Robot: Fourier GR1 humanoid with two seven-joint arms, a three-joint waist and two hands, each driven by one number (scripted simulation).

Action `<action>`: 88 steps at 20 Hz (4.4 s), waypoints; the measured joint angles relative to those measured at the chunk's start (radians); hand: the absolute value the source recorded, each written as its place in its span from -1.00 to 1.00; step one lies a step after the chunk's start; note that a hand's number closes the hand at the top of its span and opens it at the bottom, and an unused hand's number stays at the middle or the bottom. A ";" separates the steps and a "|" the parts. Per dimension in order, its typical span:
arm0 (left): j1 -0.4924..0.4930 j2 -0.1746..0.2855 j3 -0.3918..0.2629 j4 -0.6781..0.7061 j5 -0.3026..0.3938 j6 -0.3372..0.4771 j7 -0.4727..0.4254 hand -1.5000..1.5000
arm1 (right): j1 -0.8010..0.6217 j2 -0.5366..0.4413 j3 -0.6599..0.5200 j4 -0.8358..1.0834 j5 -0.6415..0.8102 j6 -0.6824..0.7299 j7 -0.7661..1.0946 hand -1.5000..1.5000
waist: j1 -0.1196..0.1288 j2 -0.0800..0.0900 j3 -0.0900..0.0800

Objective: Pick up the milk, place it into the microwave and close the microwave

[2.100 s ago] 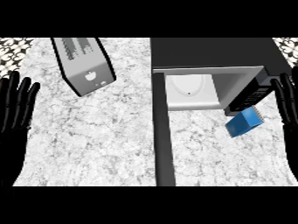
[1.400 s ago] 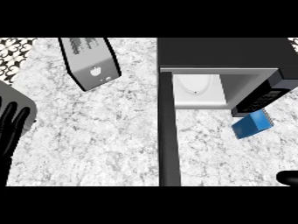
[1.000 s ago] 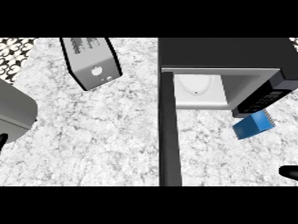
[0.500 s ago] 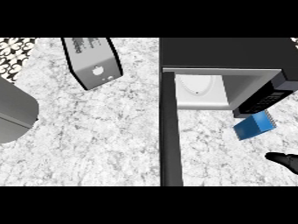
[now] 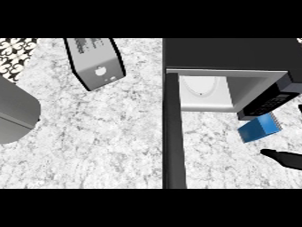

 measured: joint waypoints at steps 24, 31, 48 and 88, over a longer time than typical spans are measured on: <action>0.188 -0.015 0.104 0.019 0.126 -0.187 -0.107 -1.00 | -0.248 -0.085 -0.051 0.915 0.167 -0.044 -0.612 -1.00 | 0.012 0.004 0.003; 0.184 0.022 0.132 0.027 0.173 -0.184 -0.104 -1.00 | -0.339 -0.107 -0.083 1.093 0.148 0.003 -0.688 1.00 | 0.013 0.008 0.003; 0.181 0.036 0.119 0.034 0.216 -0.192 -0.109 -1.00 | -0.435 -0.075 -0.083 1.213 0.142 0.018 -0.756 1.00 | 0.008 0.009 0.000; 0.088 0.111 0.162 0.052 0.322 -0.181 -0.059 -1.00 | -0.637 0.043 -0.002 1.282 0.168 -0.236 -0.648 1.00 | 0.025 0.030 0.025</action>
